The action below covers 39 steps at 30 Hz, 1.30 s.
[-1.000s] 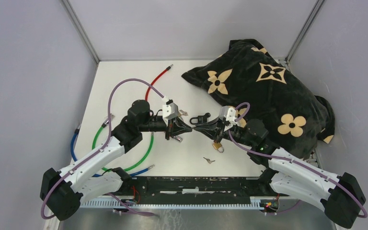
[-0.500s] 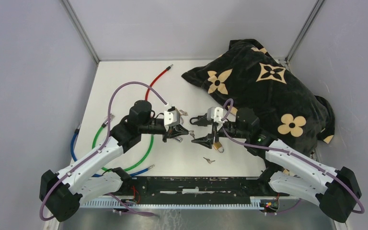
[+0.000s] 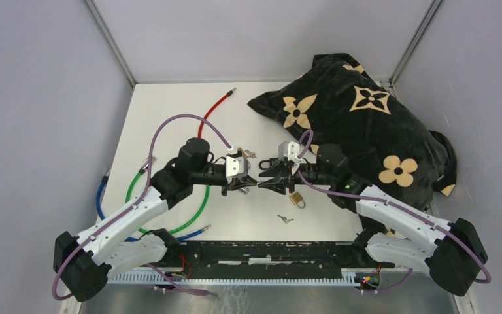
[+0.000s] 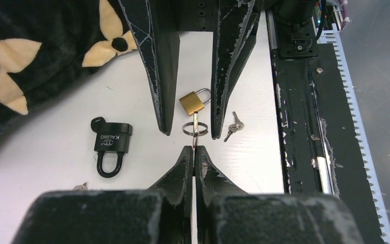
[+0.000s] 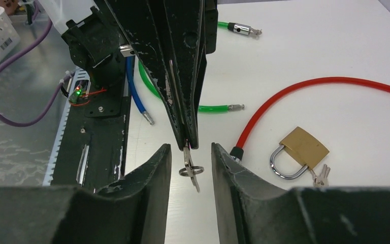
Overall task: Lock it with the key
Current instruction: Adjust the key.
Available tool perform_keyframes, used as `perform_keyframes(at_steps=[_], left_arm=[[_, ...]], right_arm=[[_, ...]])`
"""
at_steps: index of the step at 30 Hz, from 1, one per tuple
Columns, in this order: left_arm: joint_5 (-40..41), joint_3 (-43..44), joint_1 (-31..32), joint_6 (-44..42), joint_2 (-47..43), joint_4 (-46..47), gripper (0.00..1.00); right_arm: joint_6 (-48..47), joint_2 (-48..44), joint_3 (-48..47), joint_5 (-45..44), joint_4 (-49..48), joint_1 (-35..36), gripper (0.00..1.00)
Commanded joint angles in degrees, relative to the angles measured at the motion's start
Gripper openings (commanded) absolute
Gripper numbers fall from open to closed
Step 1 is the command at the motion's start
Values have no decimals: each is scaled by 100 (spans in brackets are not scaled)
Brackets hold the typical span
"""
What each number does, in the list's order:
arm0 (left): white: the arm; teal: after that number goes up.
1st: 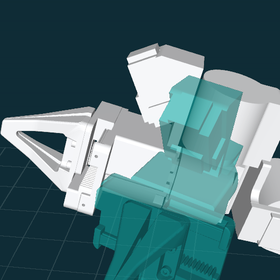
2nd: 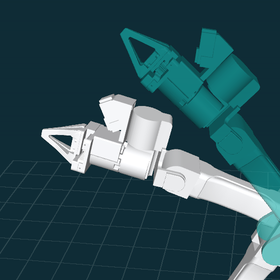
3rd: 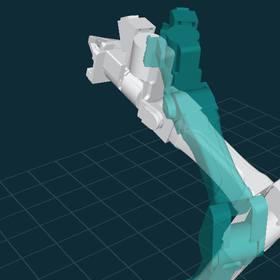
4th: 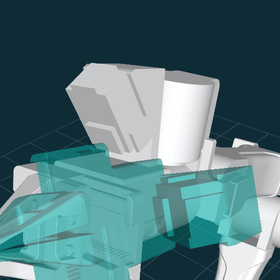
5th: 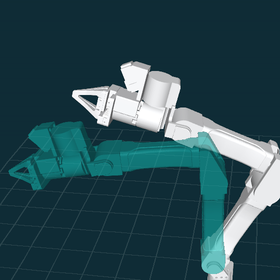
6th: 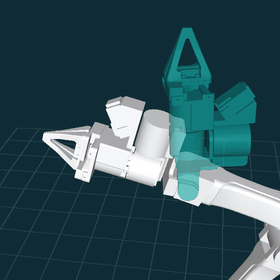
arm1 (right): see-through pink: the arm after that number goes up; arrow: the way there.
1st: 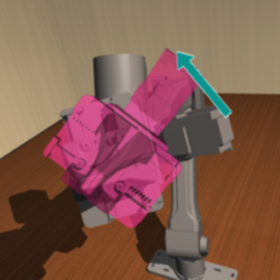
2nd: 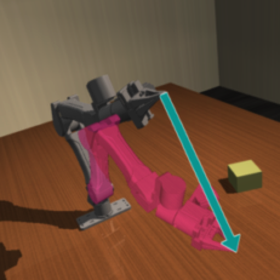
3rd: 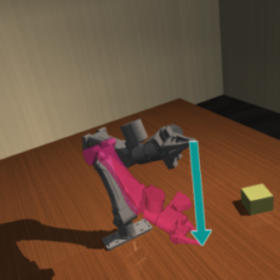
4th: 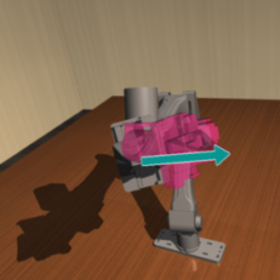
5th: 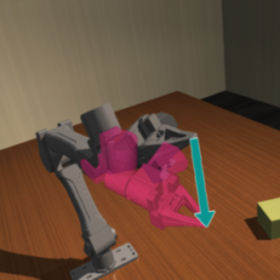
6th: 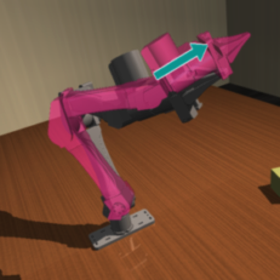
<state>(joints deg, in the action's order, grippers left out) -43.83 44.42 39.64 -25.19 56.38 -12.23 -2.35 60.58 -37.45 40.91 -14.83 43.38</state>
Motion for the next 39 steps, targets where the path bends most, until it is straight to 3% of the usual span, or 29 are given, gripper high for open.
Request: perform_keyframes(at_steps=[1,4,7,9,12,13,14,18,22,24,28,33,34,37,39], left_arm=[[6,199,33,-47,-93,152,2],[-36,198,35,70,-107,216,2],[-44,205,40,58,-97,162,2],[-82,207,36,62,-101,159,2],[-96,207,44,57,-93,159,2],[-92,215,51,73,-99,178,2],[-88,216,43,125,-96,214,2],[-78,192,47,183,-112,257,2],[-119,181,45,181,-123,249,2],[-133,172,51,174,-126,247,2],[-134,167,45,174,-117,212,2],[93,111,44,600,-94,345,2],[302,84,42,896,-73,444,6],[811,-21,32,1597,-68,541,45],[752,-68,22,1210,-106,294,58]], right_arm=[[194,89,-77,137,-377,-13,39],[132,115,-67,90,-284,-13,47],[95,77,-43,8,-236,-14,42],[79,78,-55,-27,-191,-15,34],[94,95,-52,-72,-177,-13,6],[81,108,-58,-94,-131,-15,2],[54,117,-68,-137,-69,-13,4],[-20,90,-11,-307,46,-13,29],[-20,91,10,-349,47,-21,33],[-3,78,10,-353,34,-22,26],[62,27,27,-305,-81,-23,0],[191,-71,124,-332,-300,-42,0],[224,-100,180,-385,-349,-76,0],[435,-82,321,-468,-416,-233,0],[520,-5,410,-473,-384,-335,0]])
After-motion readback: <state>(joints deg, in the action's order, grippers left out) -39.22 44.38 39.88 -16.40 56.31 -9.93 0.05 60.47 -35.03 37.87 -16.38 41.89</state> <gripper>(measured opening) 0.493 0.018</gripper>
